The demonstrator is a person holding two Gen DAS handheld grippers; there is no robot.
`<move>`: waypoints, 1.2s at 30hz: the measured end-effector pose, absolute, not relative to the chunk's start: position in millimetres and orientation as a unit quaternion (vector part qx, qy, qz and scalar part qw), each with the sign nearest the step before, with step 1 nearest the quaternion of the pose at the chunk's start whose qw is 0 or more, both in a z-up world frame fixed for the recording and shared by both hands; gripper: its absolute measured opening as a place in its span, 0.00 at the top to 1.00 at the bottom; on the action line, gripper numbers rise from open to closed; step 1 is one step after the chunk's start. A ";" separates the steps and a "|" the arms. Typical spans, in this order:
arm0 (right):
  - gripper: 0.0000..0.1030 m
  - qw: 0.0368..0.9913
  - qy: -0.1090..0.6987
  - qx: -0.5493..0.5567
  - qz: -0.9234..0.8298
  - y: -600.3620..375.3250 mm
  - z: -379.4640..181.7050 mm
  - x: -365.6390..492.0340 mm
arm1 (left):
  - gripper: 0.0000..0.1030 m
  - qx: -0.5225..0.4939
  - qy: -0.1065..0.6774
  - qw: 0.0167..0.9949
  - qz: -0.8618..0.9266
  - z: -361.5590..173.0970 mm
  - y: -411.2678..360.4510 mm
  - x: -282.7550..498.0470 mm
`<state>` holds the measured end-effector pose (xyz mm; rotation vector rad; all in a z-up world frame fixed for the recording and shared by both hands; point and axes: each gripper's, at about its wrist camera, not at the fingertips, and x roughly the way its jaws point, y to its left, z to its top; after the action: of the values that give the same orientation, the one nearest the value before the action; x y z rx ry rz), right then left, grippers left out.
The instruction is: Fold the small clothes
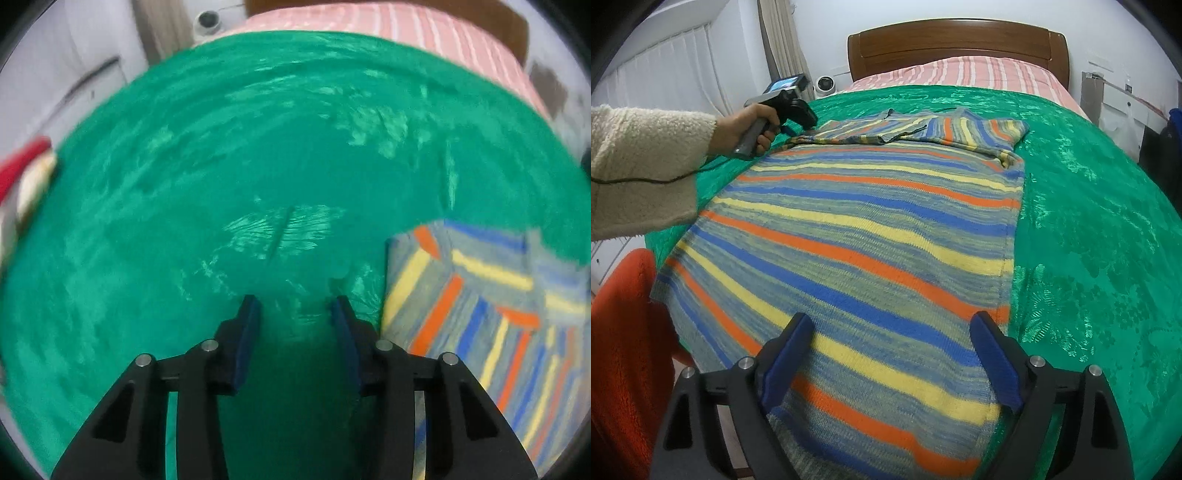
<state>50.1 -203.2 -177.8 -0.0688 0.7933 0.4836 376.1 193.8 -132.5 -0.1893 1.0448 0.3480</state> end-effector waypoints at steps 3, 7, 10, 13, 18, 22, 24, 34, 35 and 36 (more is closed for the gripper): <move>0.14 0.893 0.381 -0.036 0.236 -202.6 -178.2 50.3 | 0.43 -0.091 0.477 0.863 0.139 -116.8 193.2 358.3; 0.12 0.893 0.380 -0.040 0.236 -200.9 -178.4 50.2 | 0.16 -0.082 0.464 0.881 0.042 -102.7 171.2 313.6; 0.12 0.894 0.380 -0.039 0.235 -200.7 -178.3 50.6 | 0.16 0.011 0.507 0.861 0.040 -124.4 144.5 289.9; 0.12 0.893 0.381 -0.039 0.236 -201.0 -177.8 50.7 | 0.09 -0.012 0.513 0.856 0.064 -130.8 160.5 254.0; 0.12 0.891 0.385 -0.036 0.239 -202.5 -175.3 51.2 | 0.07 -0.073 0.490 0.866 0.073 -104.0 190.6 189.5; 0.13 0.906 0.360 -0.015 0.224 -213.9 -154.6 48.8 | 0.02 -0.079 0.454 0.881 0.102 -98.2 205.7 134.6; 0.13 0.924 0.327 -0.007 0.197 -226.7 -139.1 46.6 | 0.02 -0.078 0.445 0.884 0.118 -106.5 213.7 123.8; 0.12 0.949 0.315 0.009 0.029 -311.7 -136.8 86.3 | 0.00 -0.082 0.416 0.892 0.155 -148.1 221.1 116.0; 0.12 0.945 0.328 0.018 0.010 -321.1 -146.6 91.1 | 0.00 -0.081 0.414 0.893 0.155 -147.9 221.3 113.6; 0.11 0.937 0.347 0.031 -0.005 -330.0 -156.4 94.5 | 0.00 -0.080 0.411 0.895 0.154 -148.6 221.3 113.0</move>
<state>94.5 -330.0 -156.4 0.0632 0.7090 -0.0097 113.0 221.3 -148.6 -0.1654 0.8529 0.3202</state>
